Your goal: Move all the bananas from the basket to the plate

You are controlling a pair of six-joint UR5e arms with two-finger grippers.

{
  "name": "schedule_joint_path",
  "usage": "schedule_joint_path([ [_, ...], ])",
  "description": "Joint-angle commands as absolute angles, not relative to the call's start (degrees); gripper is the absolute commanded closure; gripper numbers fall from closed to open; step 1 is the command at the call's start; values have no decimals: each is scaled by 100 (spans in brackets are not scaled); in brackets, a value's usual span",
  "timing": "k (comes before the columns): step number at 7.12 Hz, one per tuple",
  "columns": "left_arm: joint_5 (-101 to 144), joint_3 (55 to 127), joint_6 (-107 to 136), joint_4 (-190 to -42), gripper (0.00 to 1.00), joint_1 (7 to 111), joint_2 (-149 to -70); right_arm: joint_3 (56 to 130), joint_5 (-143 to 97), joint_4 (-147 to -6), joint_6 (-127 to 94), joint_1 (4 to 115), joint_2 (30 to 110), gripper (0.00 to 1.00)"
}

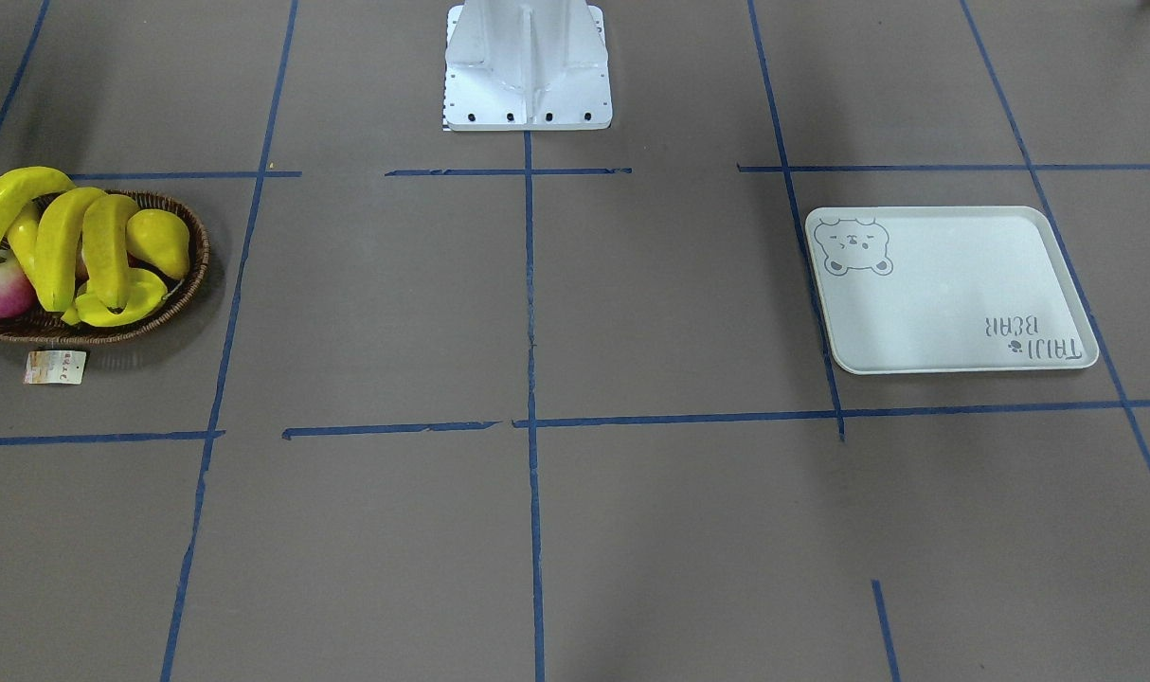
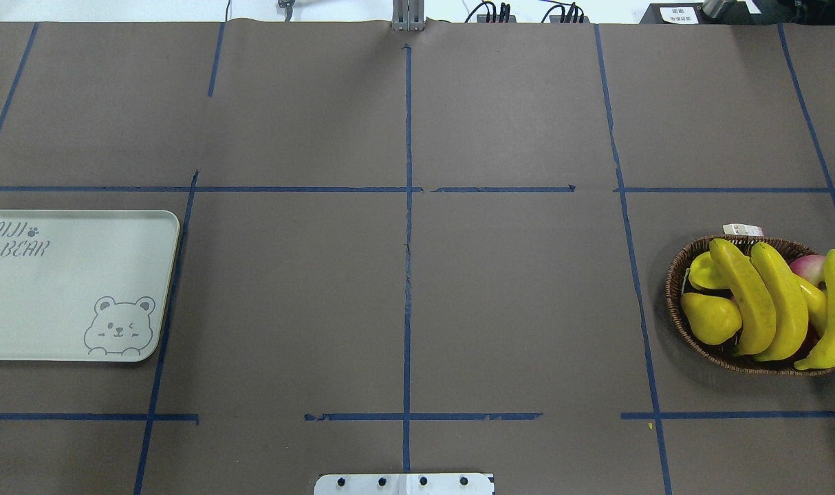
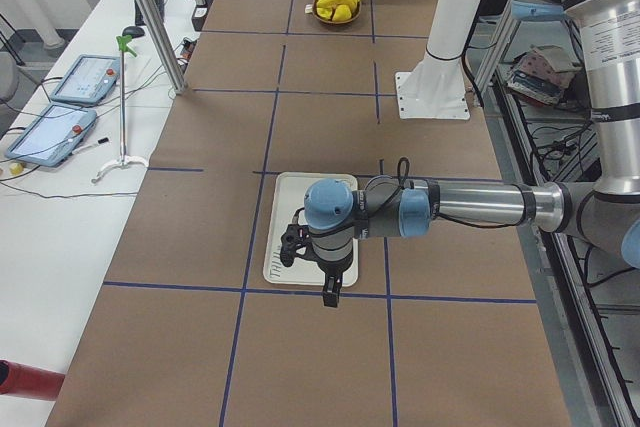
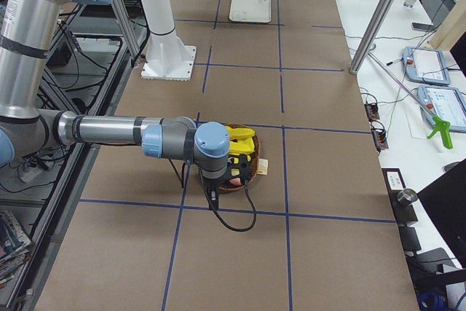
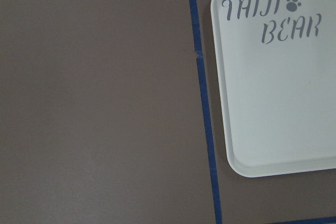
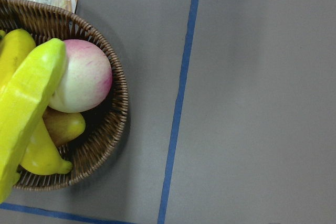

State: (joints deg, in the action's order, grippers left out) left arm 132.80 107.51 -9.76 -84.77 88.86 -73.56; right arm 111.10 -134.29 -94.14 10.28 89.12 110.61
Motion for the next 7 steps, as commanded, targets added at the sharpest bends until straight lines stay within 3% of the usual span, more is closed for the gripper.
schedule_joint_path([
  [1, 13280, 10749, -967, -8481, 0, 8877, -7365, 11136, -13430, -9413, 1028, 8912, 11083, 0],
  [7, 13280, 10714, -958, -8481, 0, 8886, -7365, 11969, -13553, -9404, -112, 8903, 11074, 1],
])
